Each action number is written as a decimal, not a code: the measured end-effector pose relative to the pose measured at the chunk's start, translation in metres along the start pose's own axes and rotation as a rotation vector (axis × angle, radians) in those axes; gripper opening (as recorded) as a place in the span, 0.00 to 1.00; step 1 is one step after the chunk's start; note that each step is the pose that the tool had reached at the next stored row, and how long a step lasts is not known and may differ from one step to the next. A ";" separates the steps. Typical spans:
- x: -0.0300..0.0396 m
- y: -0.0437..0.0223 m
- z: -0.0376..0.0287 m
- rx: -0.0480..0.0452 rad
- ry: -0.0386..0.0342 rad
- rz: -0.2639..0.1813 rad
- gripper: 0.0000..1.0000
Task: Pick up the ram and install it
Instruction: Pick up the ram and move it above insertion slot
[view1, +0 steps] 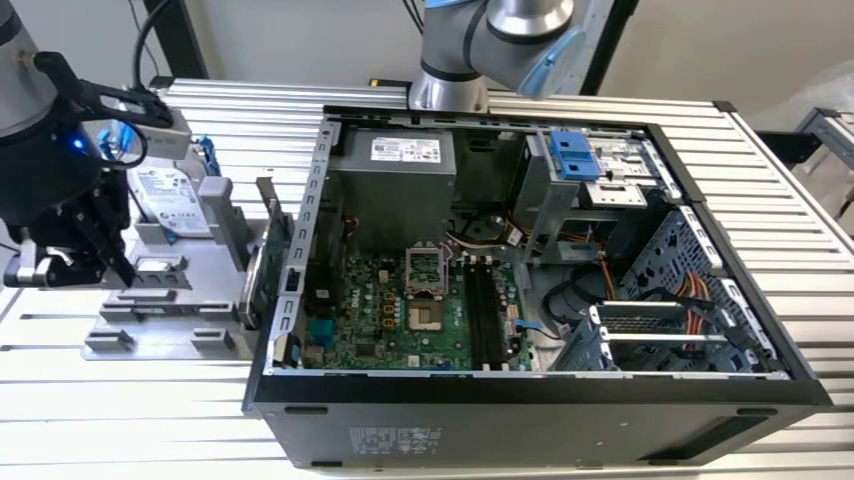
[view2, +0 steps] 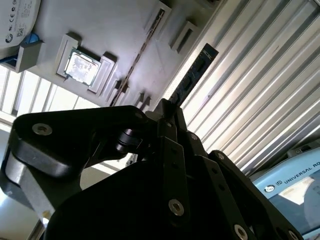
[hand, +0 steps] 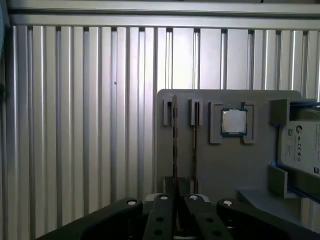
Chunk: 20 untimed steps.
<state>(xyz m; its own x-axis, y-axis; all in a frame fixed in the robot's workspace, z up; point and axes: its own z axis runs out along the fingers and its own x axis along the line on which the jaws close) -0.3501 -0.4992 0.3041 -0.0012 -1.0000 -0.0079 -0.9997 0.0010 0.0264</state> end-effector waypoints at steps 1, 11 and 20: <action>-0.0001 0.0002 -0.0021 0.0001 -0.0001 0.000 0.00; -0.0003 0.0007 -0.0202 0.0001 0.0000 0.000 0.00; -0.0004 0.0011 -0.0366 0.0001 0.0000 0.000 0.00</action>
<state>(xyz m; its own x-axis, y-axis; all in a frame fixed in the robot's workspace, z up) -0.3502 -0.4991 0.3408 -0.0014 -1.0000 -0.0079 -0.9997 0.0012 0.0263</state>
